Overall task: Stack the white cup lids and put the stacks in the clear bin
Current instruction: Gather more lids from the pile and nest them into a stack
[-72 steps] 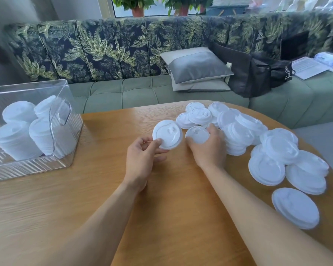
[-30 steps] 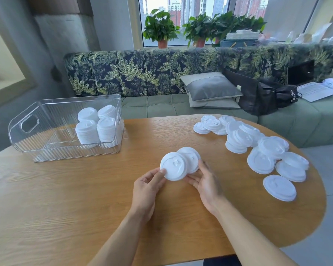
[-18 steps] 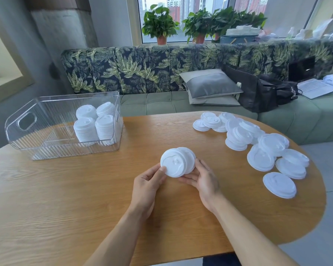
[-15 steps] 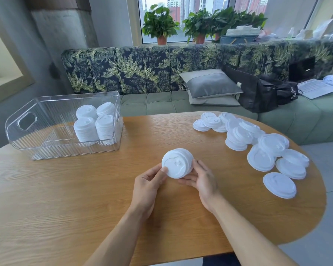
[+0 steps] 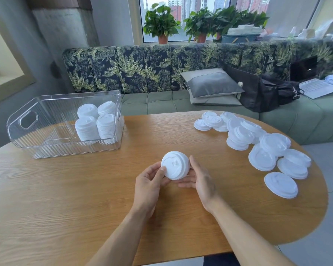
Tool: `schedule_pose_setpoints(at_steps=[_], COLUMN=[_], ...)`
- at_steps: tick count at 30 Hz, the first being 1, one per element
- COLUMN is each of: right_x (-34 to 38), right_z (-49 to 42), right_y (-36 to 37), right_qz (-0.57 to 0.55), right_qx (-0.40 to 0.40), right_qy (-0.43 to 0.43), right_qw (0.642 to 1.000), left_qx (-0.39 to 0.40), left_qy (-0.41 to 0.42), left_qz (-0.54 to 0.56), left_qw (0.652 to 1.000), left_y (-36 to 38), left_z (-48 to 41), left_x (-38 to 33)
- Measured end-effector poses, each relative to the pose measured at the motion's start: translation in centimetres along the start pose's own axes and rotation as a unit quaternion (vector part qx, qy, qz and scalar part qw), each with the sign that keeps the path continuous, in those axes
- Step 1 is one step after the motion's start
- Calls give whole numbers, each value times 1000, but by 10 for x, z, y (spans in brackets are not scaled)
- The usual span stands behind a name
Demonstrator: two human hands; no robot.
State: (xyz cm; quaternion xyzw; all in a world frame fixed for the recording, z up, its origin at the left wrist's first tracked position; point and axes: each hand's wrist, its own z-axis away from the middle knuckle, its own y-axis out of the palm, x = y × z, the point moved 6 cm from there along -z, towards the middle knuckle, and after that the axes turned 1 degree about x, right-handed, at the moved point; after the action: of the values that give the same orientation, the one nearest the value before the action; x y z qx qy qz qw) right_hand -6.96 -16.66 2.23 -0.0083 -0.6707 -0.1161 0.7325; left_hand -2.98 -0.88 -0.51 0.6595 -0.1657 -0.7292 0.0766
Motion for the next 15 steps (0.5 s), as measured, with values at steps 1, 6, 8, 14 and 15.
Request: schedule_pose_setpoints(at_steps=[1, 6, 8, 14, 15], right_x=[-1, -7, -6, -3, -3], right_z=[0, -1, 0, 1, 1], right_y=[1, 1, 2, -8, -9], right_qz=[9, 44, 39, 51, 58], right_qx=[-3, -26, -22, -57, -65], right_qy=[-4, -24, -28, -26, -26], right_qw=[1000, 998, 999, 997, 996], left_qx=[-2, -3, -9, -11, -12], left_qy=[0, 8, 9, 4, 4], left_qz=[-1, -4, -3, 5, 6], left_qw=[1000, 1000, 1000, 1000, 1000], left_y=[0, 0, -1, -1, -1], left_z=[0, 2, 1, 1, 1], left_x=[0, -2, -2, -1, -2])
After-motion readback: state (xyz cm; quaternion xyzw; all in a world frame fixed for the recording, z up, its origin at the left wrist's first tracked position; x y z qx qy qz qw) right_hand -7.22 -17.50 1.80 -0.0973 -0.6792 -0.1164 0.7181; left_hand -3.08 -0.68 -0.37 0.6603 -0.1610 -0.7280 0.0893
